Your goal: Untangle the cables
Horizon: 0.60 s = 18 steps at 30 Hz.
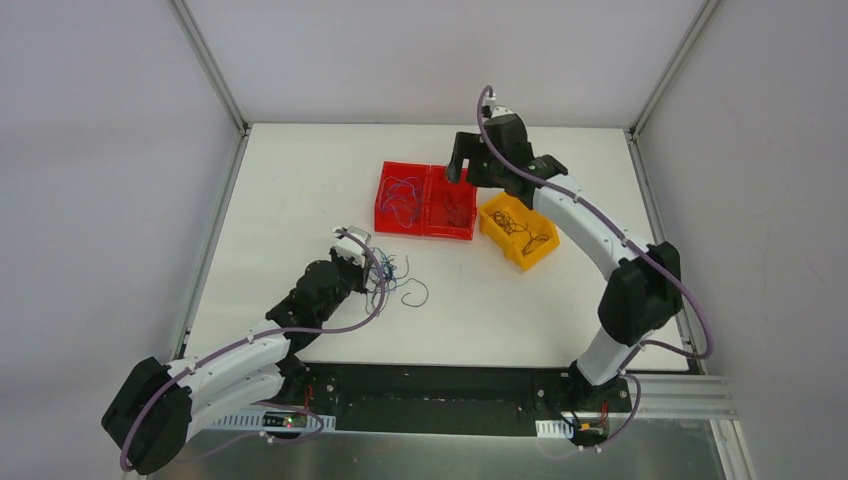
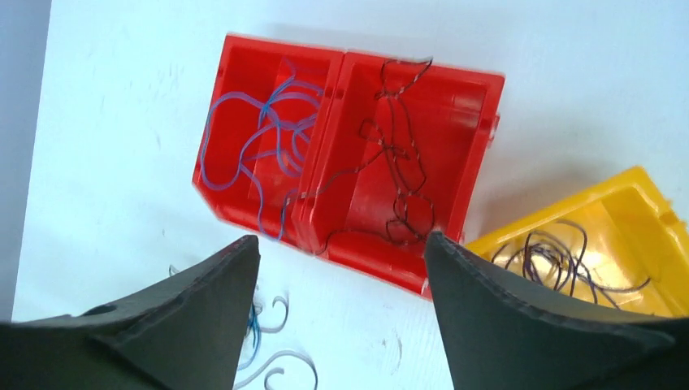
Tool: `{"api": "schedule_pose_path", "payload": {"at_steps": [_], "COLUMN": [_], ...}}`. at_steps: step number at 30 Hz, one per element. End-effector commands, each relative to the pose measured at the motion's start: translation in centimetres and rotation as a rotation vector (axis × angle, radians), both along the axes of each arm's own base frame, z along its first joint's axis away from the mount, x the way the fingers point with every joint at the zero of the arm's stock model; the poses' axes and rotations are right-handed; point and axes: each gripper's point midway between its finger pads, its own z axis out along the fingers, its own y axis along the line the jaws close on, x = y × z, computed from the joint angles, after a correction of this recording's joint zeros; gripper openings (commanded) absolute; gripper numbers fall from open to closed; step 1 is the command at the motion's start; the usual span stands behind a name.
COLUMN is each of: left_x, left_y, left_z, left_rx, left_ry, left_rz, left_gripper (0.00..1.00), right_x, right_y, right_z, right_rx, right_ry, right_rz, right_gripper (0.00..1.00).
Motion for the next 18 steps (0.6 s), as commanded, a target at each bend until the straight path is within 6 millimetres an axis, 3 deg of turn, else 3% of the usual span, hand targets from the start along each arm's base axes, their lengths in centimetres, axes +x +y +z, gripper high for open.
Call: {"api": "schedule_pose_path", "payload": {"at_steps": [1,7,13,18], "left_x": [0.0,-1.1,-2.3,-3.1], "left_y": [-1.9,-4.2,-6.8,-9.8], "left_z": [1.2,2.3,4.2,6.2], "left_rx": [-0.035,-0.097,-0.102,-0.11], "left_ry": [-0.035,-0.026,-0.001,0.003], "left_rz": [-0.102,-0.22,-0.313,-0.401], "left_gripper": [0.0,0.0,0.0,0.0], "right_x": [-3.8,-8.7,-11.6,-14.4], "right_y": [1.0,-0.8,-4.4,-5.0], "right_z": [1.3,0.2,-2.4,-3.3], "right_rx": [0.056,0.117,0.062,0.119], "right_ry": [-0.046,-0.078,-0.069,-0.042], "right_rz": [0.111,0.13,0.056,0.079], "right_gripper": [0.8,0.81,0.81,0.81]}}
